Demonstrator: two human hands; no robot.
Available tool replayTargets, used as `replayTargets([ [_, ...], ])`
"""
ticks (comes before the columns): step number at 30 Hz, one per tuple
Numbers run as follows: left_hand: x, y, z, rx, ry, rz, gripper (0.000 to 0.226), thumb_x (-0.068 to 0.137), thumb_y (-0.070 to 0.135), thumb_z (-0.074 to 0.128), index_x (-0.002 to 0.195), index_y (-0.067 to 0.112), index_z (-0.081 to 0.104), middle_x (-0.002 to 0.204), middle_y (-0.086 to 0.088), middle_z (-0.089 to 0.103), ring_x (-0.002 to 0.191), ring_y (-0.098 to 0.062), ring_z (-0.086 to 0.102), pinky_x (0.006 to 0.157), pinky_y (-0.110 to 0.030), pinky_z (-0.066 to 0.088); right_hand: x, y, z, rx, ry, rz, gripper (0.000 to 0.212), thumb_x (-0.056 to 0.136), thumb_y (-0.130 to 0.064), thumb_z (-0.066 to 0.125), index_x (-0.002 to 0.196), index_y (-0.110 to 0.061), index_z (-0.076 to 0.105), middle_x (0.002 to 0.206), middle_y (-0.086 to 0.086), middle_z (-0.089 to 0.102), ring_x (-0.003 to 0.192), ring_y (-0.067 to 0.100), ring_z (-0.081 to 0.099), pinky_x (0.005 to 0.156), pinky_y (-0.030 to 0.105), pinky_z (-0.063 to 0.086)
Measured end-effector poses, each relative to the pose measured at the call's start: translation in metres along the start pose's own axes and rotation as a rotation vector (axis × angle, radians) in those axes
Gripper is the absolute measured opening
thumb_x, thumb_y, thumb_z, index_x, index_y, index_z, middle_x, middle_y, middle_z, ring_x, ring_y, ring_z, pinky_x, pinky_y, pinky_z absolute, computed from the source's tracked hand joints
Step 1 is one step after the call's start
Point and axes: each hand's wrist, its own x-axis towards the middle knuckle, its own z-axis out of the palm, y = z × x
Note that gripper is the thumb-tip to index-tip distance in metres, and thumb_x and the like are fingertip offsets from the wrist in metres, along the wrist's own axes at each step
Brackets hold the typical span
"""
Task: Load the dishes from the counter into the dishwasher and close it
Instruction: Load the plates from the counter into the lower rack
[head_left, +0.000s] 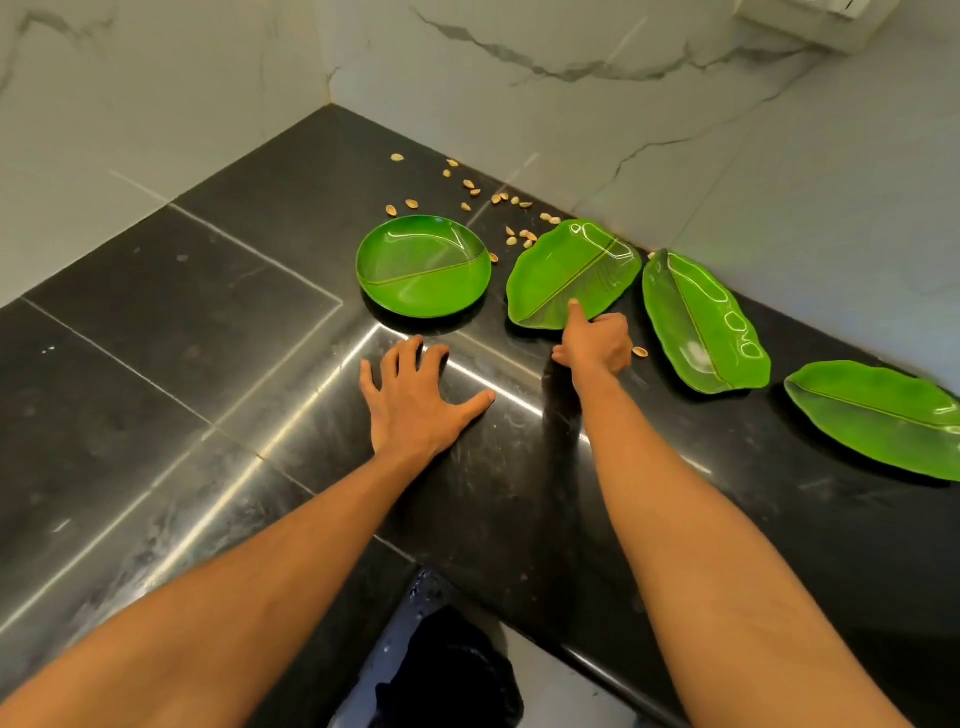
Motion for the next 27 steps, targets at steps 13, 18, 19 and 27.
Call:
replayTargets([
  [13,-0.002,0.0,-0.002,-0.008,-0.027,0.01,0.079,0.069,0.089,0.044,0.13,0.039,0.047,0.15,0.003,0.034,0.142,-0.021,0.024,0.118,-0.057,0.008,0.018,0.02,-0.008,0.375,-0.132,0.058,0.007,0.091,-0.018,0.06,0.086,-0.014,0.062,0.087,0.004,0.065,0.091,0.028,0.066,0.074,0.049,0.062],
  [18,-0.003,-0.003,0.002,-0.024,-0.021,0.025,0.079,0.068,0.088,0.047,0.127,0.036,0.05,0.148,0.002,0.036,0.141,-0.023,0.027,0.117,-0.059,0.008,-0.013,0.065,-0.038,0.376,-0.139,-0.05,0.006,0.082,-0.025,0.06,0.085,-0.023,0.064,0.086,0.003,0.071,0.081,0.024,0.066,0.083,0.054,0.056],
  [19,-0.001,-0.004,0.003,-0.022,-0.022,0.029,0.078,0.067,0.087,0.048,0.126,0.035,0.051,0.148,0.001,0.037,0.141,-0.023,0.028,0.117,-0.059,0.008,-0.026,0.07,-0.044,0.379,-0.13,-0.065,0.006,0.086,-0.02,0.059,0.09,-0.022,0.064,0.089,0.005,0.07,0.081,0.023,0.065,0.084,0.051,0.056],
  [27,-0.019,-0.015,-0.003,-0.21,0.004,0.144,0.065,0.074,0.06,0.065,0.127,0.023,0.056,0.129,-0.003,0.057,0.125,-0.025,0.049,0.113,-0.046,0.024,-0.127,0.133,-0.104,0.389,-0.111,-0.006,0.016,0.098,-0.018,0.049,0.112,-0.02,0.057,0.106,0.008,0.067,0.095,0.024,0.064,0.086,0.043,0.054],
])
